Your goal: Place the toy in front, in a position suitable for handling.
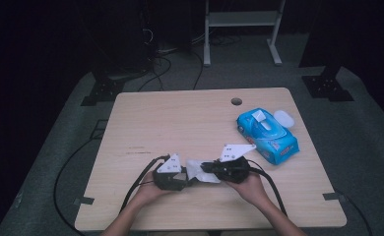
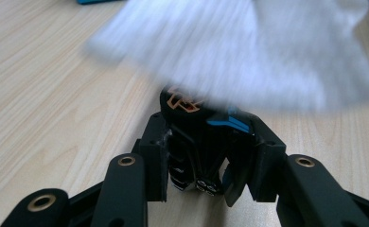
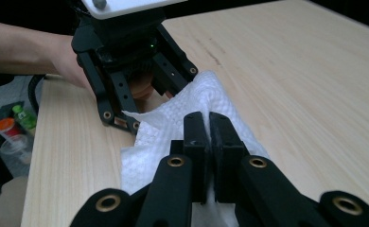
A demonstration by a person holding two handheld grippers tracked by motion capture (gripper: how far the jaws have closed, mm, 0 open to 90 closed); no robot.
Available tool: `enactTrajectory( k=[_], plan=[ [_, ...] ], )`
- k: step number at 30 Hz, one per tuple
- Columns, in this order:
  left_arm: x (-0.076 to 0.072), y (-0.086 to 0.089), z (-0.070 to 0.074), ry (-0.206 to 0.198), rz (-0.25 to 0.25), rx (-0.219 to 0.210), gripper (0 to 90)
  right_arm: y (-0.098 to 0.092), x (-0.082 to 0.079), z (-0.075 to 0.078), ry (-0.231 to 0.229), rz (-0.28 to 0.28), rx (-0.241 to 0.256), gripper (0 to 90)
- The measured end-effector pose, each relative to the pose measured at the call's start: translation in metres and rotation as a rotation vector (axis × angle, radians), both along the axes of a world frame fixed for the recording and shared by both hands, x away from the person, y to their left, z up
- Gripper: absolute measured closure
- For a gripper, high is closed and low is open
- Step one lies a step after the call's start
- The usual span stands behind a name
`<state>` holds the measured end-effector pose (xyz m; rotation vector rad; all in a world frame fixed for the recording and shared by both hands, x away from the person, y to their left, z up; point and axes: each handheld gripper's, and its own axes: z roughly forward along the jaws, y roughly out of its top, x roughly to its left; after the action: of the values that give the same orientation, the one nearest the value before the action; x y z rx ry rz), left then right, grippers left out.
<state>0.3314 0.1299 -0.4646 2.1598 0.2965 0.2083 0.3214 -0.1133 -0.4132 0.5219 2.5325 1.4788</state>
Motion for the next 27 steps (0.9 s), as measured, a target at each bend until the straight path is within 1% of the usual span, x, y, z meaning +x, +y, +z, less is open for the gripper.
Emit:
enactTrajectory(
  k=[1, 4, 7, 8, 10, 12, 15, 18, 19, 22, 25, 27],
  plan=[
    [0.001, 0.000, 0.000, 0.005, -0.001, -0.004, 58.1, 0.005, 0.003, -0.001, 0.007, 0.005, -0.015, 85.9],
    [0.001, 0.000, -0.001, 0.001, -0.007, -0.007, 58.1, 0.018, 0.010, -0.006, 0.029, 0.011, -0.049, 86.0],
    [0.003, 0.002, -0.002, 0.009, -0.007, -0.018, 58.2, 0.022, 0.014, -0.011, 0.054, 0.010, -0.057, 86.0],
    [0.003, 0.002, -0.002, 0.009, -0.007, -0.024, 58.2, 0.021, 0.016, -0.011, 0.058, 0.009, -0.056, 86.1],
    [0.003, 0.002, -0.003, 0.011, -0.007, -0.029, 58.2, 0.017, 0.017, -0.010, 0.057, -0.001, -0.071, 86.1],
    [0.004, 0.002, -0.003, 0.010, -0.009, -0.031, 58.2, 0.009, 0.019, -0.009, 0.054, -0.017, -0.082, 86.1],
    [0.004, 0.002, -0.004, 0.007, -0.010, -0.034, 58.1, -0.003, 0.022, -0.008, 0.062, -0.049, -0.098, 86.1],
    [0.003, 0.002, -0.004, 0.003, -0.010, -0.034, 58.1, -0.012, 0.024, -0.006, 0.053, -0.068, -0.117, 86.1],
    [0.004, 0.002, -0.004, 0.003, -0.009, -0.035, 58.1, -0.012, 0.023, -0.005, 0.058, -0.075, -0.119, 86.1],
    [0.004, 0.002, -0.004, 0.008, -0.008, -0.039, 58.1, -0.008, 0.022, -0.005, 0.049, -0.073, -0.125, 86.2],
    [0.004, 0.002, -0.004, 0.007, -0.009, -0.039, 58.1, -0.001, 0.022, -0.006, 0.061, -0.063, -0.110, 86.3],
    [0.004, 0.002, -0.004, 0.007, -0.009, -0.038, 58.2, 0.005, 0.021, -0.008, 0.068, -0.049, -0.090, 86.3]
  ],
)
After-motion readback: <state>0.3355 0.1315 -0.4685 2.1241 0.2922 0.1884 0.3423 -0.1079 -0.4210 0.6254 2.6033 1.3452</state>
